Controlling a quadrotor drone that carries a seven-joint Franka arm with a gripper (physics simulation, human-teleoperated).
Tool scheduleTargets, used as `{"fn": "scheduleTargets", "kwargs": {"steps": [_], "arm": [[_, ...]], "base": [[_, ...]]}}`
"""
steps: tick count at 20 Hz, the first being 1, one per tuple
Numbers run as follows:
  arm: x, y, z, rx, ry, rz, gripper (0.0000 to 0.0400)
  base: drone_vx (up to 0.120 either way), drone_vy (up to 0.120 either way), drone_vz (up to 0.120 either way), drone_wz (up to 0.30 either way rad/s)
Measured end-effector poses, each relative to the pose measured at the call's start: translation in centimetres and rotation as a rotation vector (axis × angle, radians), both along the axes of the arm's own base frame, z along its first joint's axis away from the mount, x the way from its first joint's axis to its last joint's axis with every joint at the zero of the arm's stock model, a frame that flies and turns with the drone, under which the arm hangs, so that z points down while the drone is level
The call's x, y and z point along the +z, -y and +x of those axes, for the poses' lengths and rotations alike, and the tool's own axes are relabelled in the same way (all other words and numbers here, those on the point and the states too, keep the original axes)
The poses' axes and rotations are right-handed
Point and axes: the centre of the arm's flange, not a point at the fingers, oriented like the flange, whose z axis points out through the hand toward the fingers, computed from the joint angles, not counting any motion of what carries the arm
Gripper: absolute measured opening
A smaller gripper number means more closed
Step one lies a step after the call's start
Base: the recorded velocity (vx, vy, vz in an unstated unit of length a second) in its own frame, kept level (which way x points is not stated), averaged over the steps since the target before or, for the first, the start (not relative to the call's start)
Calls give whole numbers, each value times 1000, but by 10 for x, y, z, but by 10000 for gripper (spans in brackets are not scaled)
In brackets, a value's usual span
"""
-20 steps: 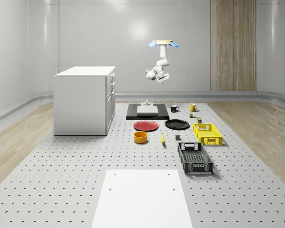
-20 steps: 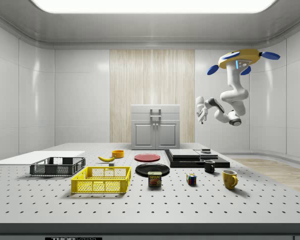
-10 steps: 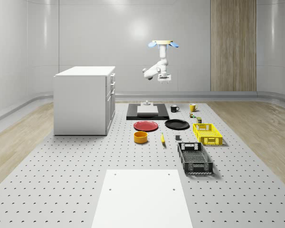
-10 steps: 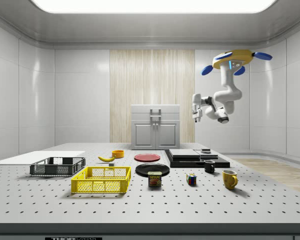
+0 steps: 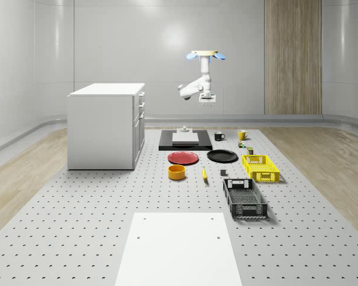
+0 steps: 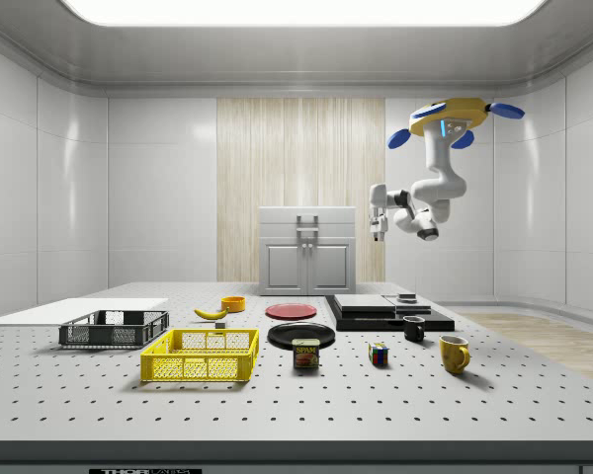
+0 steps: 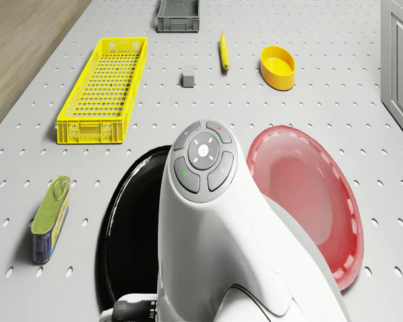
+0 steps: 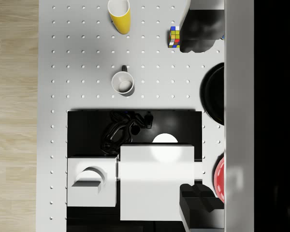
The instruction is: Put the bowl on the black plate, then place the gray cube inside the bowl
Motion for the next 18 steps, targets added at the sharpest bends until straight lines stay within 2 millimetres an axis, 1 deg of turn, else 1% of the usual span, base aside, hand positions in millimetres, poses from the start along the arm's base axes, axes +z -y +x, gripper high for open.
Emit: {"fn": "scheduleTargets", "kwargs": {"steps": [2, 3, 12, 14, 18], "arm": [[0, 0, 0, 0, 0, -3, 400], [0, 0, 0, 0, 0, -4, 400], [0, 1, 0, 0, 0, -8, 400], [0, 1, 0, 0, 0, -8, 400], [0, 1, 0, 0, 0, -9, 400]], "base": [[120, 0, -120, 0], [120, -80, -120, 0], [120, -120, -116, 0], [120, -100, 0, 0], [120, -10, 0, 0]]}}
